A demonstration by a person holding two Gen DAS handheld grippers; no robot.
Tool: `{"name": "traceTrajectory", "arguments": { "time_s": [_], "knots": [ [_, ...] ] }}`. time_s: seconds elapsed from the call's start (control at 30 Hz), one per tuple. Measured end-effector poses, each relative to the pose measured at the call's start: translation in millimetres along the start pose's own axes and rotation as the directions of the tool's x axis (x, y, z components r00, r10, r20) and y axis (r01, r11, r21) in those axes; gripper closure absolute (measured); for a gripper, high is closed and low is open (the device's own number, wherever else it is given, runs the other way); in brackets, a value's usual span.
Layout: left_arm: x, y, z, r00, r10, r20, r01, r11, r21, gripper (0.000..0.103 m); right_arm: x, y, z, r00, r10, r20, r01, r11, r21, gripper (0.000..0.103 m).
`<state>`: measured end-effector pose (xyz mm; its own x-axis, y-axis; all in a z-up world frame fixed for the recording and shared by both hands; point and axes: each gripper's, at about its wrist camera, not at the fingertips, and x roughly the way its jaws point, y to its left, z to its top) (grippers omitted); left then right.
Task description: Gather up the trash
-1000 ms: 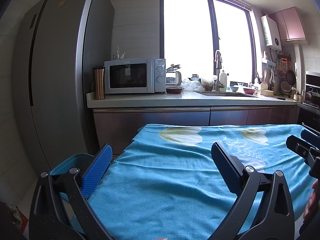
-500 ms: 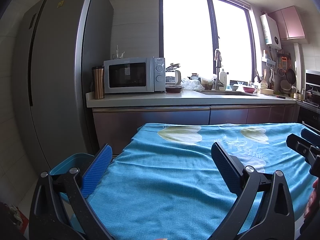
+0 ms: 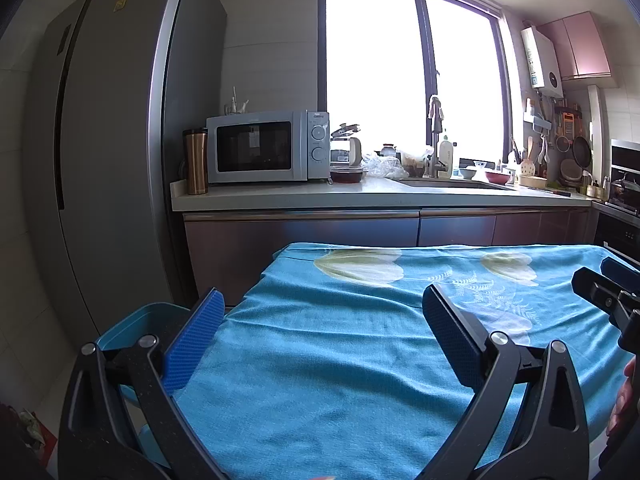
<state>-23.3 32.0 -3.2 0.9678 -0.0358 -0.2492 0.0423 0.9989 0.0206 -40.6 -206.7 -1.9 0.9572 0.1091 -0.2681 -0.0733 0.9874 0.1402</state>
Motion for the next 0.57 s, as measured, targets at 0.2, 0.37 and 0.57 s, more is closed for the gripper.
{"name": "traceTrajectory", "arguments": {
  "time_s": [0.2,0.37,0.57],
  "knots": [
    [1.9,0.1,0.3,1.000,0.017,0.005,-0.017,1.000,0.001,0.006,2.0,-1.7,-0.8,1.000,0.000,-0.003,0.000,1.000,0.004,0.007],
    [11.7,-0.5,0.3,0.999,0.012,-0.036,-0.012,1.000,-0.001,0.006,6.6,-7.9,-0.8,1.000,-0.019,-0.020,0.019,1.000,0.000,0.007],
    [60.7,-4.1,-2.4,0.975,-0.059,-0.216,0.065,0.998,0.016,0.006,41.8,-48.6,-1.4,0.966,-0.167,-0.197,0.169,0.986,-0.006,0.007]
  ]
}}
